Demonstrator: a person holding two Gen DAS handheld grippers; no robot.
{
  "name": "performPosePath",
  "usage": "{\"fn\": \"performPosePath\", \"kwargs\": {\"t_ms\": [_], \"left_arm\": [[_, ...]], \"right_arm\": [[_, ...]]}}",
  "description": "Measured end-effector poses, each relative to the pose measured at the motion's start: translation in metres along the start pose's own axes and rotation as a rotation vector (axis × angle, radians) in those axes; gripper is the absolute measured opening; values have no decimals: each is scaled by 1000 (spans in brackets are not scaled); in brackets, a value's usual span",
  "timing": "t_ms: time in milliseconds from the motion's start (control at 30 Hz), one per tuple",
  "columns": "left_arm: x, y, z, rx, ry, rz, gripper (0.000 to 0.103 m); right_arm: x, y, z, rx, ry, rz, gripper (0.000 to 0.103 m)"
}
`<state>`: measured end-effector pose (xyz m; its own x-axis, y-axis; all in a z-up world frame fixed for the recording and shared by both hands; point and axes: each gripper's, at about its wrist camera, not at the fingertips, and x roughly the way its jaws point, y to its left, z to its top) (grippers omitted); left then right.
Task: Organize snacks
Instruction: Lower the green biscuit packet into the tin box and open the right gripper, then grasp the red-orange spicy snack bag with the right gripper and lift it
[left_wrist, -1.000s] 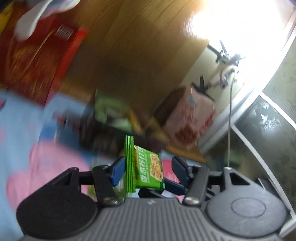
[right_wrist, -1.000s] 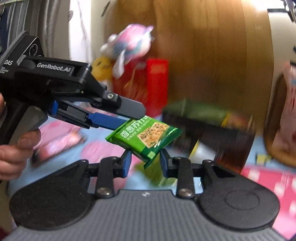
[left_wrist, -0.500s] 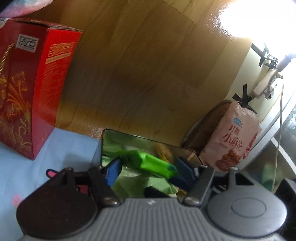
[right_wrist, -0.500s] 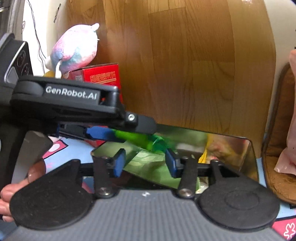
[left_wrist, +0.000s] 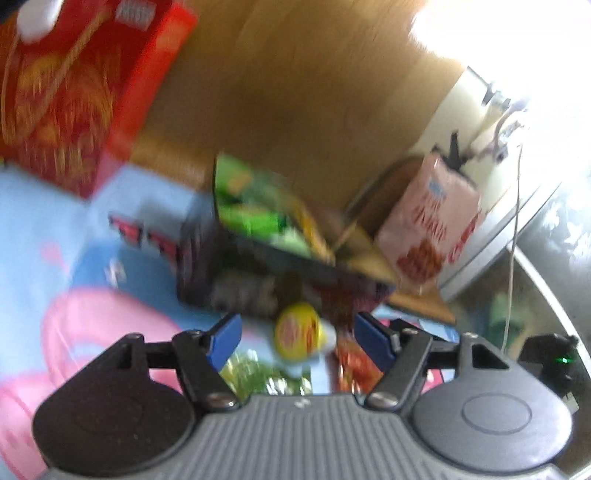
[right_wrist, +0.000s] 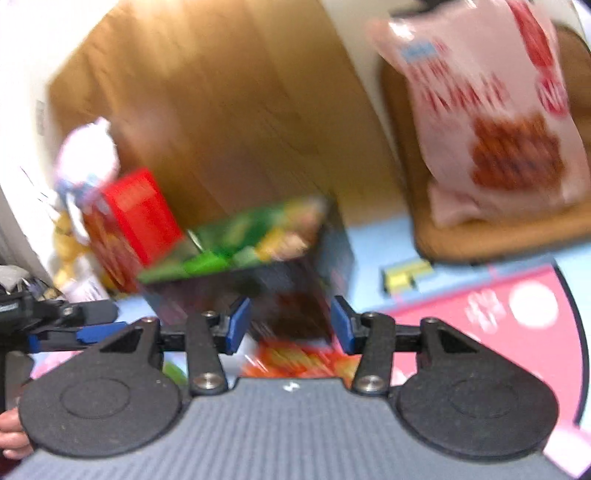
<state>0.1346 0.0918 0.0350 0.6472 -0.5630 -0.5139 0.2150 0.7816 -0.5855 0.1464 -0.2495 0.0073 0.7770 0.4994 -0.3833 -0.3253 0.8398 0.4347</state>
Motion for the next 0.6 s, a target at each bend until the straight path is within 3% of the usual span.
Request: {"fn": "performPosePath", "kwargs": {"t_ms": [133, 300, 367, 433, 467, 600], "left_arm": [[31, -20, -15, -14, 101, -53, 69], [62, -39, -31, -2, 143, -39, 69], [68, -44, -34, 14, 138, -20, 66], [69, -48, -38, 39, 137, -6, 62], [68, -50, -40, 43, 146, -9, 55], [54, -51, -55, 42, 192, -59, 51]], "right_arm": [[16, -14, -5, 12, 76, -44, 53], [32, -21, 2, -14, 125, 11, 53], [32, -18, 2, -39, 148, 42, 50], [28, -15, -1, -61, 182, 72, 37], [24, -14, -5, -63, 191, 90, 36], [-2, -7, -27, -54, 191, 163, 35]]}}
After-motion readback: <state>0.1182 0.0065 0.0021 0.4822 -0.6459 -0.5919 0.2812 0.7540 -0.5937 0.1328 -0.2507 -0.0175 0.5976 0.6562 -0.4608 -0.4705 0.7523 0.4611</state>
